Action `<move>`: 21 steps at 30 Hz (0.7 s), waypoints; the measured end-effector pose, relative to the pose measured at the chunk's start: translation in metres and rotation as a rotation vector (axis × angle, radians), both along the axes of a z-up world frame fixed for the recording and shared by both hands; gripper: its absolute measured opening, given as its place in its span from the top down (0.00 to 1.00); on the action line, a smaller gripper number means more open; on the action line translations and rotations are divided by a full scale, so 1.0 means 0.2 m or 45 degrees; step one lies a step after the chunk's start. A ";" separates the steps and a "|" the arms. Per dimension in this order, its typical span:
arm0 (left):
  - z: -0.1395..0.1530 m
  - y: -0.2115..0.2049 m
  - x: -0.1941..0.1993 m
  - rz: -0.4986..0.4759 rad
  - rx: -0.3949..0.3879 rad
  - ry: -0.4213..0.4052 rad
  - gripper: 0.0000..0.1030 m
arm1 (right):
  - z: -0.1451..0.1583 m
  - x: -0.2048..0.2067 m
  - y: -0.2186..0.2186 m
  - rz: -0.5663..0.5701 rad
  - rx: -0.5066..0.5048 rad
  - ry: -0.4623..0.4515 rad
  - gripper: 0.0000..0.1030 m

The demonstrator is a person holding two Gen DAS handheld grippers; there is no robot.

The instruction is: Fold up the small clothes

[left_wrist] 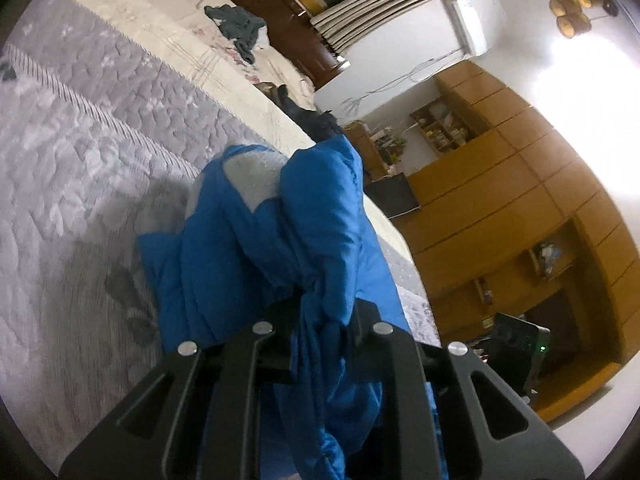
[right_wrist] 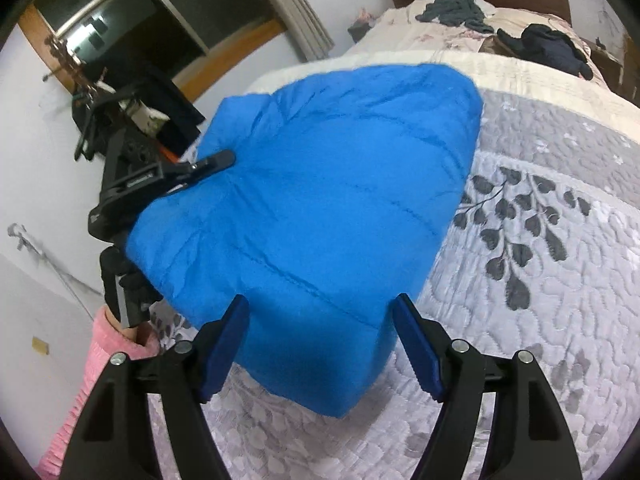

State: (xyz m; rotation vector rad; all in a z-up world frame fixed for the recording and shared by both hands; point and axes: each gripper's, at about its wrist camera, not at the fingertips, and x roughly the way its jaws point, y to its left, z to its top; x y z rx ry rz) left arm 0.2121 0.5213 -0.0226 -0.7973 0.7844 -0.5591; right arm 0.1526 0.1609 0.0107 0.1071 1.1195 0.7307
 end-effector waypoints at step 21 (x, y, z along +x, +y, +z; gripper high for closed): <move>0.27 -0.03 -0.49 0.068 0.363 -0.029 0.36 | -0.03 -0.02 -0.12 -0.103 0.063 0.132 0.20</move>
